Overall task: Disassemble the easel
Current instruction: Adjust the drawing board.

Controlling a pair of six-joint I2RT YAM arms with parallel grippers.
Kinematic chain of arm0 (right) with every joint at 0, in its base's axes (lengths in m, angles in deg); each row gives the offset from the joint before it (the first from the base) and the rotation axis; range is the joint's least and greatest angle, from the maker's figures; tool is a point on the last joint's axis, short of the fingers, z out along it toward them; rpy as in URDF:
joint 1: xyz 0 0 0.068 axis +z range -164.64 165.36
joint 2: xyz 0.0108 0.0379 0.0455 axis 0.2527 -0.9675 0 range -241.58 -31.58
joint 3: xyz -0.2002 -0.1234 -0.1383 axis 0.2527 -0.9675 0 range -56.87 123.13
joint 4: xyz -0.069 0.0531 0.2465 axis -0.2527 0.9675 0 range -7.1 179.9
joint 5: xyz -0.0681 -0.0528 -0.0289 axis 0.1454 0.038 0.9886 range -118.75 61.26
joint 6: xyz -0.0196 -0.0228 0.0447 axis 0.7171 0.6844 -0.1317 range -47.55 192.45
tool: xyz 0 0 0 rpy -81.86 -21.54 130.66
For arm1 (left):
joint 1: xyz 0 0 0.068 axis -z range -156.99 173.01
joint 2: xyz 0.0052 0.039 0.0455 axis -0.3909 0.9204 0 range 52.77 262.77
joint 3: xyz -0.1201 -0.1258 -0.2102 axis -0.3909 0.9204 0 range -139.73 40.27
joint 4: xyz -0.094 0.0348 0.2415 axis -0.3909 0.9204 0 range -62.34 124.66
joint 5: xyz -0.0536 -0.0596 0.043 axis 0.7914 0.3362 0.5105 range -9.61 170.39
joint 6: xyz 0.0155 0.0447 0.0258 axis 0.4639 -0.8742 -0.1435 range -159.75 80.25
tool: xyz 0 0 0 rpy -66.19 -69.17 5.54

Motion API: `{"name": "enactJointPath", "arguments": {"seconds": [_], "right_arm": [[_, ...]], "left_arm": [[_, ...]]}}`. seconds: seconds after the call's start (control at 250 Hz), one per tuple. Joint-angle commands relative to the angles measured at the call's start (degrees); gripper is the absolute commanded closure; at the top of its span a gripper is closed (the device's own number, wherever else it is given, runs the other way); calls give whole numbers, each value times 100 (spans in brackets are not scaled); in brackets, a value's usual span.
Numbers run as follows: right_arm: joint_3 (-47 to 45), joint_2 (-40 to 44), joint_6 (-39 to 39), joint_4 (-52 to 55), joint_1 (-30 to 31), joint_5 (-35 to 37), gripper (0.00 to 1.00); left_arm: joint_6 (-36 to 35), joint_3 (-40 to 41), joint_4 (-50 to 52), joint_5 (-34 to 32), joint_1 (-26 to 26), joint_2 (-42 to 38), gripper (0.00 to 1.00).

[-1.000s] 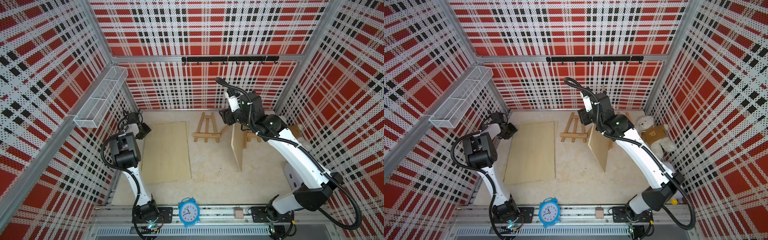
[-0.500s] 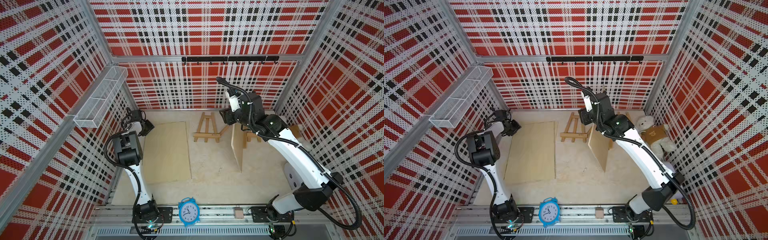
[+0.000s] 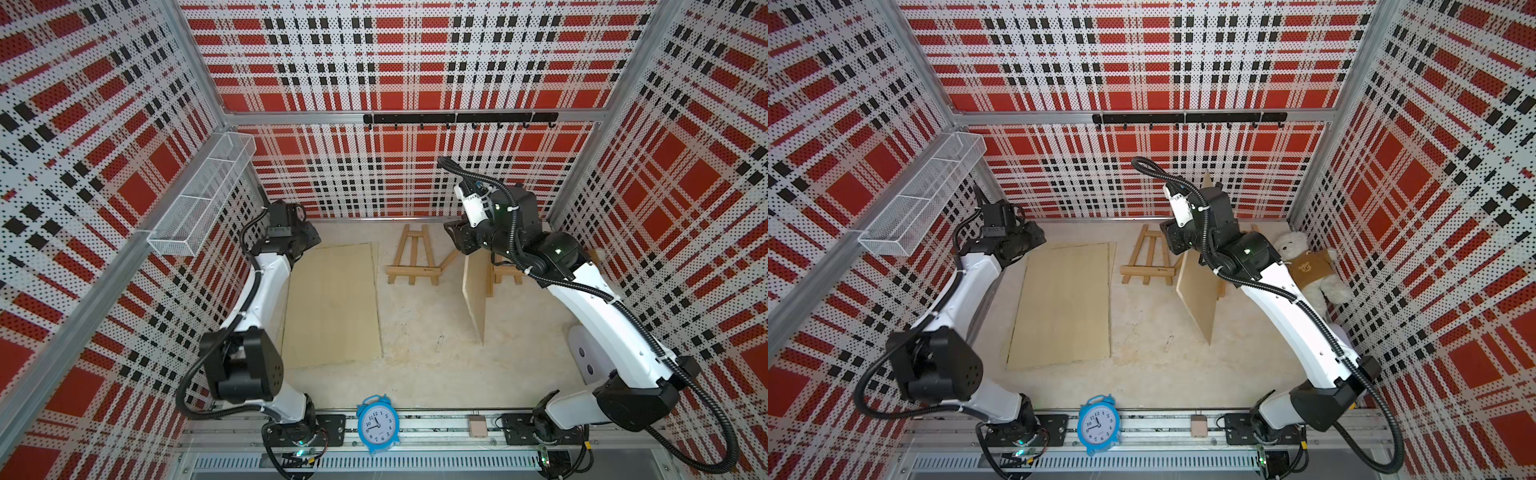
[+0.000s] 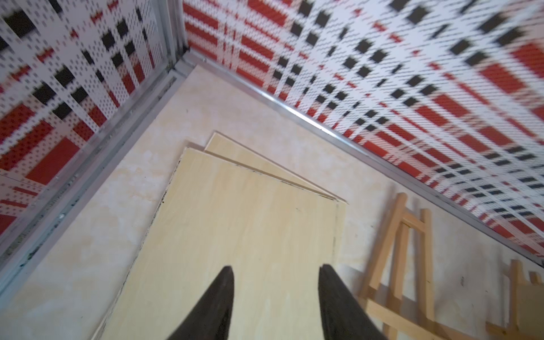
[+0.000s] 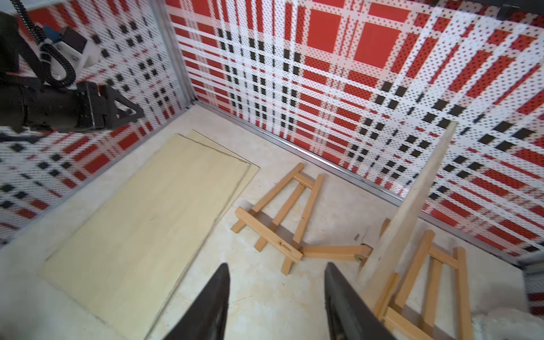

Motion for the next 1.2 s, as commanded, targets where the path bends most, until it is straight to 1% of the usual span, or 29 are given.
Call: {"name": "enactJointPath", "arguments": {"seconds": [0.0, 0.12, 0.228, 0.24, 0.26, 0.296, 0.36, 0.404, 0.48, 0.548, 0.62, 0.74, 0.848, 0.912, 1.012, 1.124, 1.197], "right_arm": [[56, 342, 451, 140, 342, -807, 48], [144, 391, 790, 604, 1079, -635, 46], [41, 479, 859, 774, 1568, -1103, 48], [10, 495, 867, 760, 1618, -1166, 48], [-50, 529, 865, 747, 1704, -1276, 48], [-159, 562, 871, 717, 1835, -1473, 50], [-371, 573, 875, 677, 2097, -1742, 58], [-571, 559, 886, 622, 2261, -1823, 63], [-973, 498, 872, 462, 2515, -1860, 64], [-1357, 447, 829, 241, 2611, -1880, 64], [-1686, 351, 881, 87, 2660, -1849, 64], [-2164, 68, 1135, -177, 2709, -1698, 63], [-2499, -359, 1491, -530, 2714, -1693, 59], [-2538, -674, 1693, -737, 2761, -1752, 57], [-2319, -1287, 1980, -962, 2926, -1746, 56], [-1668, -2172, 2278, -960, 3155, -1541, 56], [-1206, -2759, 2399, -940, 3236, -1445, 56]], "left_arm": [[285, 677, 724, -641, 293, -951, 52], [759, 1110, 1481, -1123, 1101, -1995, 52], [1610, 1394, 2309, -1359, 1813, -2708, 53], [1719, 1439, 2381, -1407, 2044, -2787, 53], [1895, 1534, 2491, -1488, 2256, -2922, 53], [2219, 1670, 2757, -1752, 2624, -3157, 53], [2855, 1881, 3303, -2428, 3247, -3596, 53], [3273, 1990, 3503, -2880, 3610, -3977, 53], [3814, 2030, 3577, -3526, 4038, -4655, 55], [4035, 1902, 3545, -4003, 4330, -5070, 57], [3850, 1659, 3427, -4243, 4519, -5198, 56], [3411, 1052, 3240, -4367, 4551, -4892, 55], [2832, 574, 2499, -4412, 4564, -4684, 55], [2449, 311, 2015, -4423, 4570, -4611, 54], [1884, -78, 1363, -4318, 4566, -4429, 53], [1436, -494, 941, -4004, 4560, -4056, 51], [1195, -738, 774, -3882, 4558, -3822, 48]]}}
